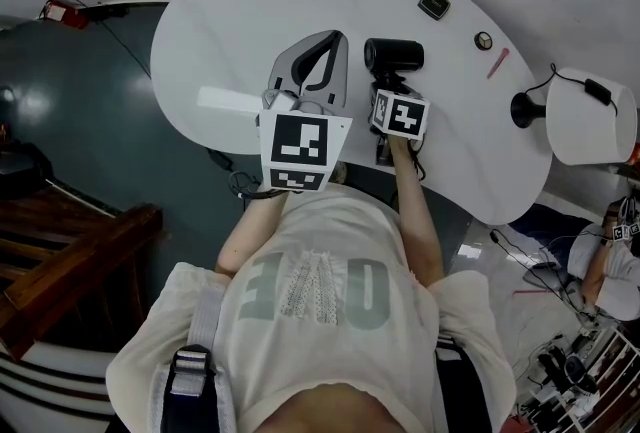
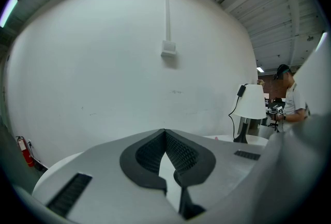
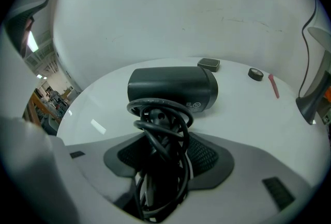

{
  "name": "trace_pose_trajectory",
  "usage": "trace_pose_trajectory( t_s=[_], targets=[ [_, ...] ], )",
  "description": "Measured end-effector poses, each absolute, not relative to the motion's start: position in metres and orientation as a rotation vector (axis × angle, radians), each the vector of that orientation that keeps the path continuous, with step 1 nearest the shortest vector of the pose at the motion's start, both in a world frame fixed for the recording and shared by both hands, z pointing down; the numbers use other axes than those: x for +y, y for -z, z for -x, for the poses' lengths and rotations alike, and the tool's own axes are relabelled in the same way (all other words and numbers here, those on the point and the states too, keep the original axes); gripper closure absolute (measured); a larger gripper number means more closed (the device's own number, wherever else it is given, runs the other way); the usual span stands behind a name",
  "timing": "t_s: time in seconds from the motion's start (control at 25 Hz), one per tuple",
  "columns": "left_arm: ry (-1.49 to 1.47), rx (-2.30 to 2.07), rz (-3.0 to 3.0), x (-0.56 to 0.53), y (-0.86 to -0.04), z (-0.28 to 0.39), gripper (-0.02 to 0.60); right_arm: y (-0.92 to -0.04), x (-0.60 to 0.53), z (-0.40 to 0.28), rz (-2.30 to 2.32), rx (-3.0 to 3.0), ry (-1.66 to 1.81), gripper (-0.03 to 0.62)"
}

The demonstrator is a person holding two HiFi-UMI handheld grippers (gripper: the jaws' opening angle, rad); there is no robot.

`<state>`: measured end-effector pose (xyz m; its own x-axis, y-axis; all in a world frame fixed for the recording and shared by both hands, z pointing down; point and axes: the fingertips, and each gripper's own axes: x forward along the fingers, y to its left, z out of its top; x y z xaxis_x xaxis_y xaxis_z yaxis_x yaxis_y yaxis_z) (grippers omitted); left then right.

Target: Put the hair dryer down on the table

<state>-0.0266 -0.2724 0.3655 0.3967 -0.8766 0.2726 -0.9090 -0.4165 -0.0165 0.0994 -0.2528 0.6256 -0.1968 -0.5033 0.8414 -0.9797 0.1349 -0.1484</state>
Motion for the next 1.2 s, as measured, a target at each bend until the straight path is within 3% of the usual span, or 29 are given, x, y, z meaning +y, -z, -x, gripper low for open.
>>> trace_pose_trajectory(
  t_s=[0.36,0.6,0.88,1.2],
  targets=[
    [-0.348,-1.611,-2.524,-0.267,-0.362,0.025,0.575,-0.628,-0.253,-0.096,-1.398,-1.757,-0.914,0.355],
    [-0.344,-1.618,-2.516,-0.263,-0.362,0.031,0.575,-0.627,-0.251,-0.092,-1.378,-1.769,-0.894,0.298],
    [-0.323,-1.635,-2.52,-0.262,-0.356,0.036,0.575,-0.616,-0.245,-0.094,-1.417,-1.783,-0.843,0.292],
    [-0.296,-1.63,-2.544,-0.261,-0.349,0.035,0.575,-0.547,-0.267,-0.084,-1.495,-1.943,-0.778,0.29]
  ],
)
